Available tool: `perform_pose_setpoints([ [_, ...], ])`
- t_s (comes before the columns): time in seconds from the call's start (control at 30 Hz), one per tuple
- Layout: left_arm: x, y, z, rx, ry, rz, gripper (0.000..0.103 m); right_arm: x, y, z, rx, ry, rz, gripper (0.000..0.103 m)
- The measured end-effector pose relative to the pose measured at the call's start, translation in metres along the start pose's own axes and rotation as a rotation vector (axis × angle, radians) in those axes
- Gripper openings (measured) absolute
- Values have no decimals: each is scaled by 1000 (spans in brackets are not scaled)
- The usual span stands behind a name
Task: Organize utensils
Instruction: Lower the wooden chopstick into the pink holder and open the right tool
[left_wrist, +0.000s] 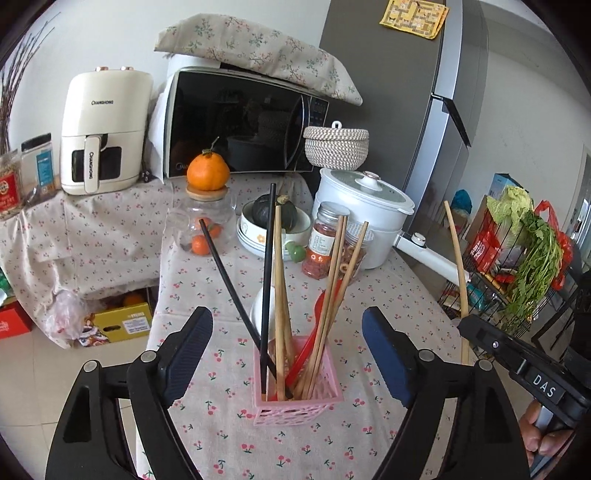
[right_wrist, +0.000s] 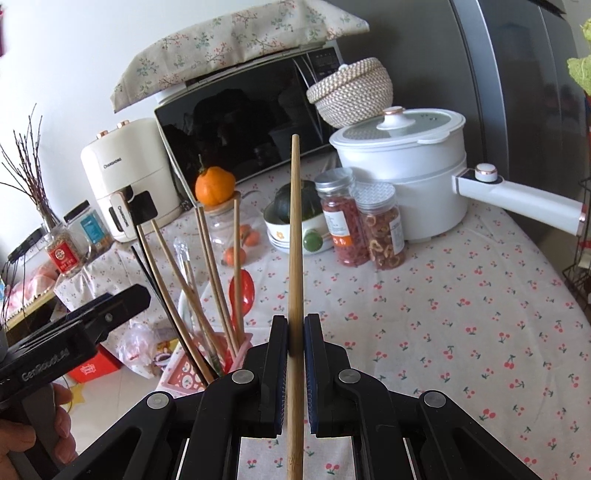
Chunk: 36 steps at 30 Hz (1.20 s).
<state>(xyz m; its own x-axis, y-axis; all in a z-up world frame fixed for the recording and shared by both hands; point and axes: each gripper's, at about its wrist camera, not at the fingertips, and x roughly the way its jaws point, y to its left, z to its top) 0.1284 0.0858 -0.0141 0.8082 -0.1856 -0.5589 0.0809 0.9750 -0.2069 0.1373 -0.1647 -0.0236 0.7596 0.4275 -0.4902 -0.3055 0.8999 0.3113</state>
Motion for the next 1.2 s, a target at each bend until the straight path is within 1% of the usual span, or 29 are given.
perform_pose_setpoints([
  [0.07, -5, 7, -5, -2, 44, -11, 91, -1, 8, 2, -1, -27, 11, 6],
  [0.1, -6, 10, -7, 1, 75, -17, 95, -1, 13, 4, -2, -41, 12, 6],
  [0.17, -7, 18, -13, 6, 139, -6, 99, 2, 22, 9, 9, -77, 6, 6],
  [0.27, -10, 34, -24, -16, 200, 13, 100, 9, 35, 17, 35, -136, -2, 6],
  [0.43, -14, 60, -34, -36, 289, 34, 100, 22, 60, 17, 40, -249, -61, 6],
  [0.5, -15, 68, -35, -30, 304, 54, 100, 28, 67, 13, 49, -301, -108, 6],
  [0.63, -14, 83, -37, -29, 327, 88, 100, 40, 83, 4, 61, -403, -169, 6],
  [0.8, -13, 96, -33, -47, 334, 69, 100, 58, 99, -6, 57, -477, -241, 6],
  [0.9, -12, 100, -31, -58, 330, 66, 100, 64, 105, -15, 26, -523, -309, 6],
  [1.0, -10, 102, -29, -64, 328, 69, 100, 72, 108, -25, -1, -526, -351, 6],
  [1.17, -7, 104, -29, -71, 336, 71, 100, 82, 106, -43, 5, -490, -364, 8],
  [1.2, -7, 104, -30, -71, 337, 72, 100, 81, 106, -46, 11, -489, -360, 12],
])
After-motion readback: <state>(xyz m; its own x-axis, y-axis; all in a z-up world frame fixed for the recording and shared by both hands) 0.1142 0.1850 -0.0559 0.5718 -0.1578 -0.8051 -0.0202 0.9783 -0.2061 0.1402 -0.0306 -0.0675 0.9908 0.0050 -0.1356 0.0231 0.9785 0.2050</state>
